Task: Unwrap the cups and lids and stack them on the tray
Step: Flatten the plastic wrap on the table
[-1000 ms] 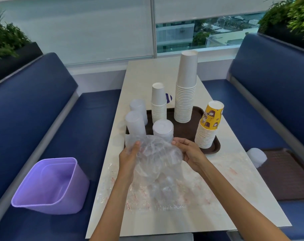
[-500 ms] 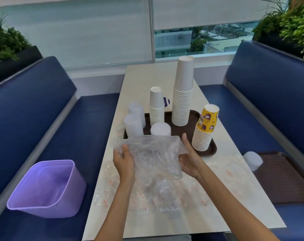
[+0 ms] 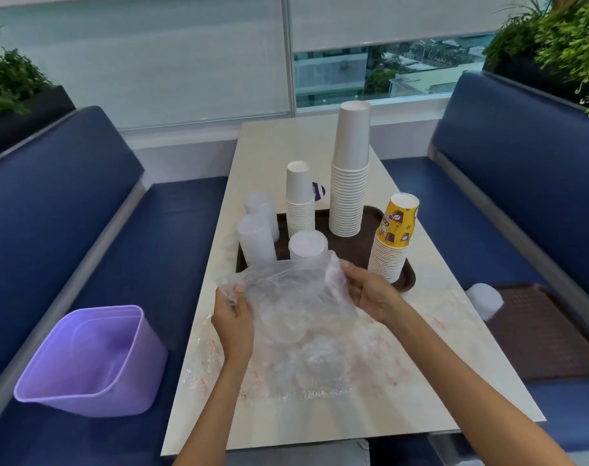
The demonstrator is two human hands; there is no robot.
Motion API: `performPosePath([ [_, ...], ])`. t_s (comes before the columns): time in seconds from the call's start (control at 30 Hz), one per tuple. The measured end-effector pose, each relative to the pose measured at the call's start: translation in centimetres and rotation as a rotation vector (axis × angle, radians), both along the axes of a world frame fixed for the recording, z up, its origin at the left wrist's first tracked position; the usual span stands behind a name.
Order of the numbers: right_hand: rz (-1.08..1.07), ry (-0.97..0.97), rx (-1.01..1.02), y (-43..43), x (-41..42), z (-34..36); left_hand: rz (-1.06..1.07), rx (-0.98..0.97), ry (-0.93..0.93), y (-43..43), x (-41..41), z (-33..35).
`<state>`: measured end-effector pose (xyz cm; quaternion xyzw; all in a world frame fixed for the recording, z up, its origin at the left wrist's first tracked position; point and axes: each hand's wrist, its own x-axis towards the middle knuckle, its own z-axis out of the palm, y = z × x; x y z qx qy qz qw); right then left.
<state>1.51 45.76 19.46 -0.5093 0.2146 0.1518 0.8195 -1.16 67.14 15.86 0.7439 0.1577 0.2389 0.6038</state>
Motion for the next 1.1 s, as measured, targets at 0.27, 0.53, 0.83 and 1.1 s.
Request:
performPosePath([
  [0.27,0.105,-0.257,-0.175,-0.9,0.8,2.6,-0.183,0.286,0.39,2.4,-1.0,-1.5],
  [0.53,0.369,-0.432,-0.429,0.4,0.9,5.3,-0.332,0.004,0.193,2.7,0.4,5.9],
  [0.83,0.511,-0.591,-0.546,2.1,1.1,7.9,-0.707,0.01,0.177,-1.6,2.5,8.0],
  [1.1,0.334,-0.536,-0.663,0.1,0.1,3.8,-0.356,-0.037,-0.008,-2.0,2.8,7.2],
])
